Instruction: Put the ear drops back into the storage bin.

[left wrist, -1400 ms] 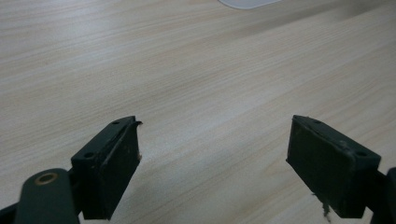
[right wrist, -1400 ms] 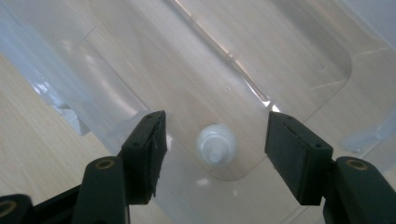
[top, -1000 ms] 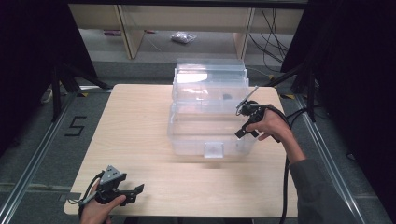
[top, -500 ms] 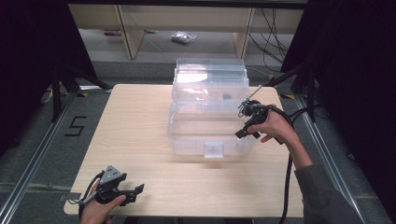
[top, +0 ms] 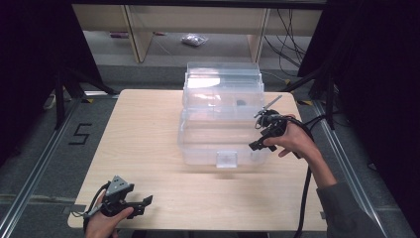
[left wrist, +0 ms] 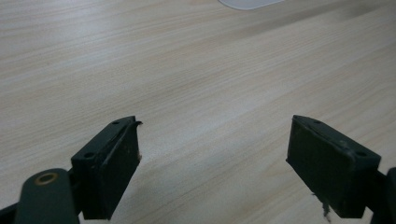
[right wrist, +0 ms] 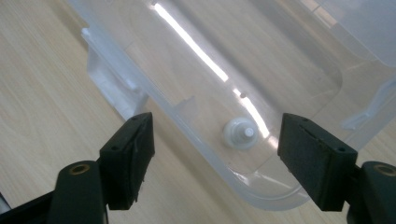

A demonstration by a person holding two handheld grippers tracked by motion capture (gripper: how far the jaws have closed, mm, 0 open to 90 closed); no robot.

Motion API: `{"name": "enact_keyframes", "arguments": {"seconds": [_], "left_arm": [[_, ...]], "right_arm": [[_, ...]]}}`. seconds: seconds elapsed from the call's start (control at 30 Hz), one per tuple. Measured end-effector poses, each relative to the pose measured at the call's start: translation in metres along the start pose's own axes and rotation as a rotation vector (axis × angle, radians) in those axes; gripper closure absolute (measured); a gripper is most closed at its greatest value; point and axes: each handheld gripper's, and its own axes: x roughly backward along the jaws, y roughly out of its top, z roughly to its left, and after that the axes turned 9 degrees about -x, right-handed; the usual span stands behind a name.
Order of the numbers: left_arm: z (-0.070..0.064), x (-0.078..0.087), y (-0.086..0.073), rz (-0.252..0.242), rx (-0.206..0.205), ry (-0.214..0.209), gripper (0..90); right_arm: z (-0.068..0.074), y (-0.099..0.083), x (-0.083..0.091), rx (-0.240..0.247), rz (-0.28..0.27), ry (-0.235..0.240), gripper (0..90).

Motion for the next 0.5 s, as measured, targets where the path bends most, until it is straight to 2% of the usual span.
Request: {"name": "enact_keyframes", "arguments": {"seconds": [0.07, 0.1, 0.17, 0.4, 0.5], "left_arm": [[0.000, -0.001, 0.000, -0.004, 0.005, -0.005, 16.3], [0.000, -0.001, 0.000, -0.004, 0.005, -0.005, 16.3], [0.000, -0.001, 0.000, -0.004, 0.005, -0.005, 16.2], [0.000, -0.001, 0.000, -0.004, 0.005, -0.005, 16.2], [0.000, 0.000, 0.000, 0.002, -0.003, -0.002, 16.2]], "right_arm": [[0.001, -0.002, 0.001, 0.009, -0.003, 0.005, 27.9], [0.002, -0.003, 0.002, -0.008, 0.004, 0.000, 27.9], [0.002, -0.006, 0.003, 0.016, -0.018, 0.007, 27.9], [0.007, -0.016, 0.006, 0.005, -0.032, 0.018, 28.0], [0.008, -0.021, 0.007, 0.022, -0.035, 0.013, 28.0]]}}
